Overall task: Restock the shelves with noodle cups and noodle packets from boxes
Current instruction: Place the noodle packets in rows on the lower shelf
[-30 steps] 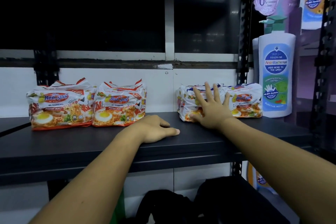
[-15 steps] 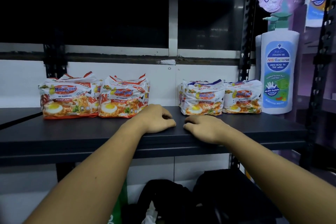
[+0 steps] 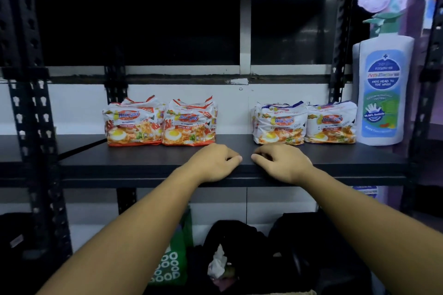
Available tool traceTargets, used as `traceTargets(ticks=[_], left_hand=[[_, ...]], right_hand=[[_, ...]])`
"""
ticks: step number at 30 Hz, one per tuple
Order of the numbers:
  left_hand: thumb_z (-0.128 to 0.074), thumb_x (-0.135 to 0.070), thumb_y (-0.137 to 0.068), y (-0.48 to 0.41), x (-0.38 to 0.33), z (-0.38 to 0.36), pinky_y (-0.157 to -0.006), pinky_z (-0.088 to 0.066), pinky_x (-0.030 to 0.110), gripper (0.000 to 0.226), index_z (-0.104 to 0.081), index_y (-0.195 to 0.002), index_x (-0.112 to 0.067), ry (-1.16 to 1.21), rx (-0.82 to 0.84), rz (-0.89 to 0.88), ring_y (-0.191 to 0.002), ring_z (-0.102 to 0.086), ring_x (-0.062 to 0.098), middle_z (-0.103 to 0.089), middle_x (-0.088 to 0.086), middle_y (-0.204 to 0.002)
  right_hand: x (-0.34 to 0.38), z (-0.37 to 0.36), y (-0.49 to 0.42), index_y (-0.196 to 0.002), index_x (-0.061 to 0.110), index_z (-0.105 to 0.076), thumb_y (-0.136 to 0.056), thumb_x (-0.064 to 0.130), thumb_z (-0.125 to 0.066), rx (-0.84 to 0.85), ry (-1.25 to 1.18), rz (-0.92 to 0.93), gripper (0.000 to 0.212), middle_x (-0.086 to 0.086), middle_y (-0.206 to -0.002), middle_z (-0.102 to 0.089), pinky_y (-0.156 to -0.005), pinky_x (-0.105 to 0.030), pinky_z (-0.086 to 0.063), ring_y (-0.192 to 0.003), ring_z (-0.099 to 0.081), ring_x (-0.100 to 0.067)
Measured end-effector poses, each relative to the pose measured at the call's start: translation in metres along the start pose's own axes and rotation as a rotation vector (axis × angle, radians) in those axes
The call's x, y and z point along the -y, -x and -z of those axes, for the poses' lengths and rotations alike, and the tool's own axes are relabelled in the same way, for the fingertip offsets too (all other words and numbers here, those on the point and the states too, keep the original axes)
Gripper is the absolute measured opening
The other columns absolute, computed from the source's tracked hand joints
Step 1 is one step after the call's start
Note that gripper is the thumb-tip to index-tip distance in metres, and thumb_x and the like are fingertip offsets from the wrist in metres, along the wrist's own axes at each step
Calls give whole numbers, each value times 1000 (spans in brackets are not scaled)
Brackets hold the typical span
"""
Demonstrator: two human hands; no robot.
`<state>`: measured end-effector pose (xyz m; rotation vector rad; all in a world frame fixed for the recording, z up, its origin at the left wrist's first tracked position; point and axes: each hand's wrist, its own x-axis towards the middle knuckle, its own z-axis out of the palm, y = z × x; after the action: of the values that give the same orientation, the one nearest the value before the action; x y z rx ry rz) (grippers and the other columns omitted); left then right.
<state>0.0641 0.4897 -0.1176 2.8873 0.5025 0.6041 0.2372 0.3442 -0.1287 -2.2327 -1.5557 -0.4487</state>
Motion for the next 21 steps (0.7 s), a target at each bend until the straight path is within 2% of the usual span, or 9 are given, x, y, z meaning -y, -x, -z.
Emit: traceTargets(ticks=[2, 4, 7, 9, 11, 14, 17, 19, 21], left_hand=[[-51, -45, -103, 23, -2, -1, -88, -53, 37, 29, -76, -102, -29, 20, -62, -27, -96, -66, 16, -76, -6, -98], [-56, -43, -101, 48, -4, -4, -102, -50, 34, 33, -74, -125, -28, 60, -177, -80, -118, -64, 12, -74, -8, -123], [-62, -35, -101, 94, -11, -16, -107, -46, 23, 33, -72, -130, -22, 171, -286, -154, -123, -60, 3, -70, -9, -131], [-65, -33, -101, 124, -13, -35, -108, -43, 17, 33, -72, -131, -21, 206, -265, -160, -125, -57, 0, -69, -9, -133], [-65, -32, -101, 152, -11, -61, -104, -44, 16, 32, -73, -128, -19, 208, -207, -151, -122, -58, 1, -70, -9, -129], [-64, -38, -99, 186, -2, -109, -104, -48, 25, 37, -73, -128, -19, 197, -65, -90, -121, -62, 7, -71, -6, -129], [-59, -47, -99, 213, 7, -155, -108, -47, 32, 45, -69, -135, -21, 153, 148, -19, -128, -59, 13, -66, -4, -138], [-59, -48, -101, 227, 12, -182, -111, -43, 30, 47, -65, -139, -22, 130, 268, 12, -133, -56, 14, -62, -4, -144], [-58, -51, -101, 237, 18, -207, -114, -40, 30, 51, -60, -145, -24, 108, 387, 61, -139, -50, 16, -56, -4, -150]], right_hand=[[7, -1, 14, -112, 34, -70, -101, 53, -44, -68, -59, 100, 34, 13, -107, -70, -88, -38, -51, -105, -63, -14], [15, -6, 35, -125, 26, -69, -103, 45, -50, -157, -98, 238, 34, 10, -126, -67, -104, -36, -46, -123, -57, -13], [30, -13, 83, -139, 23, -61, -103, 46, -49, -226, -145, 359, 44, 9, -141, -58, -115, -31, -35, -135, -48, -8], [38, -24, 119, -141, 26, -58, -104, 51, -47, -128, -193, 373, 47, 13, -142, -57, -113, -27, -35, -135, -46, -4], [41, -42, 153, -144, 30, -55, -104, 55, -45, 19, -210, 359, 48, 17, -141, -57, -110, -24, -37, -134, -46, 1], [39, -77, 196, -148, 34, -49, -101, 61, -43, 258, -192, 286, 55, 19, -145, -54, -109, -23, -39, -133, -44, 3], [28, -121, 227, -148, 35, -49, -98, 68, -41, 495, -174, 189, 61, 18, -144, -53, -94, -16, -40, -117, -47, 4], [22, -147, 241, -148, 37, -49, -93, 77, -38, 626, -158, 117, 69, 13, -141, -58, -97, -25, -46, -117, -54, -3], [19, -169, 250, -150, 34, -47, -94, 73, -44, 738, -159, 84, 68, 10, -147, -56, -106, -31, -44, -126, -54, -10]])
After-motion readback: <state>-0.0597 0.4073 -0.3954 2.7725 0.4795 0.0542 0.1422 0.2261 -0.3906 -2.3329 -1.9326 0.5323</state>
